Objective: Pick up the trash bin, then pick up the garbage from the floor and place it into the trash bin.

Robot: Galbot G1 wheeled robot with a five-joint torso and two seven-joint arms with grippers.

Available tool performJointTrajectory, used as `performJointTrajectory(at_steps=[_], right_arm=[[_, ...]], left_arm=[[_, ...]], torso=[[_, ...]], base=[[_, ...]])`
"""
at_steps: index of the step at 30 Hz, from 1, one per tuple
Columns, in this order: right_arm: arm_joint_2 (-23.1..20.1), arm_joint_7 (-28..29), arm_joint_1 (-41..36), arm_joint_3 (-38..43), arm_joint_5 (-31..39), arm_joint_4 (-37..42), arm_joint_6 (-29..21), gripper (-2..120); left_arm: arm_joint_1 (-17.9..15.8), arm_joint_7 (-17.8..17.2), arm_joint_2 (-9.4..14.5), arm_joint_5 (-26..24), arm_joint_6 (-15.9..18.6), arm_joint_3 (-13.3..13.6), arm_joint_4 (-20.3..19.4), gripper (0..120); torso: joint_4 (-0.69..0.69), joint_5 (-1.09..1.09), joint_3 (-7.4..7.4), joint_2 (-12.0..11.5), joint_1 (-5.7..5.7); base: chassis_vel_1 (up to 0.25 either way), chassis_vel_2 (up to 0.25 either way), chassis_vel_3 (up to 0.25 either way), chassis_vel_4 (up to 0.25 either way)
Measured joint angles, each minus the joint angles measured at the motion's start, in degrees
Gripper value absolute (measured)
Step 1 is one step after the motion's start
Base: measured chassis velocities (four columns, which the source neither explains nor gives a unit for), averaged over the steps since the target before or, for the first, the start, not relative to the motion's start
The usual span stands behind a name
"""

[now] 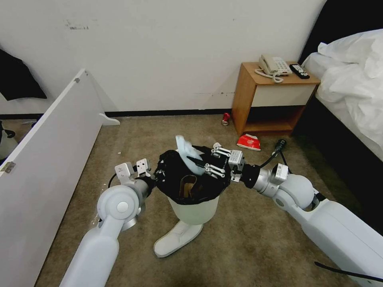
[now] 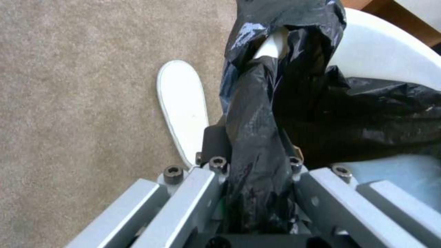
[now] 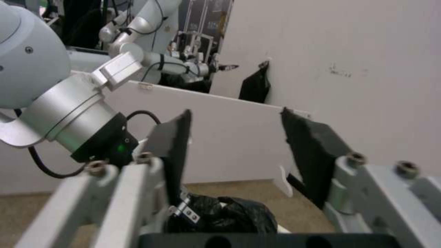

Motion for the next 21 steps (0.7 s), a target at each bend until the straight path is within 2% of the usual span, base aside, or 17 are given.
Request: performJointTrajectory(at_steps=[3,4,5,7,8,9,11,12,21], right_arm=[[0.0,0.1,-0.1,0.1,0.0,0.0,0.0,67],[0.0,0.1,-0.1,0.3,0.0,0.1,0.0,73],[0.0,0.1,-0.1,0.3,0.0,0.1,0.0,73],[-0.1,0.1,0.0,0.4,0.0,0.2,0.0,84],[-0.1,0.1,0.0,0.4,0.0,0.2,0.0,84],[-0.1,0.2,0.0,0.5,0.0,0.2,0.0,91],[-0.1,0.2,0.0,0.5,0.0,0.2,0.0,93],[-0.1,0.2,0.0,0.5,0.0,0.2,0.0,98],[-0.1,0.9,-0.2,1.5,0.1,0.4,0.2,100]], left_arm=[[0.2,0.1,-0.1,0.2,0.0,0.0,0.0,5],[0.3,0.2,-0.1,0.4,0.0,-0.1,-0.1,5],[0.3,0.2,-0.1,0.4,0.0,-0.1,-0.1,5],[0.3,0.2,-0.1,0.5,0.0,-0.1,-0.1,5],[0.3,0.2,-0.1,0.5,0.0,-0.1,-0.1,5],[0.2,0.2,-0.1,0.5,0.0,-0.1,-0.1,5],[0.2,0.2,-0.1,0.6,0.0,-0.2,-0.1,5],[0.2,0.2,-0.1,0.6,0.0,-0.2,-0.1,5],[0.4,0.2,-0.6,1.4,0.0,-0.7,0.1,5]], torso=[[0.00,0.00,0.00,0.0,0.00],[0.00,0.00,0.00,0.0,0.00],[0.00,0.00,0.00,0.0,0.00],[0.00,0.00,0.00,0.0,0.00],[0.00,0.00,0.00,0.0,0.00],[0.00,0.00,0.00,0.0,0.00],[0.00,0.00,0.00,0.0,0.00],[0.00,0.00,0.00,0.0,0.00],[0.00,0.00,0.00,0.0,0.00]], base=[[0.000,0.000,0.000,0.000],[0.000,0.000,0.000,0.000],[0.000,0.000,0.000,0.000],[0.000,0.000,0.000,0.000],[0.000,0.000,0.000,0.000],[0.000,0.000,0.000,0.000],[0.000,0.000,0.000,0.000],[0.000,0.000,0.000,0.000],[0.000,0.000,0.000,0.000]])
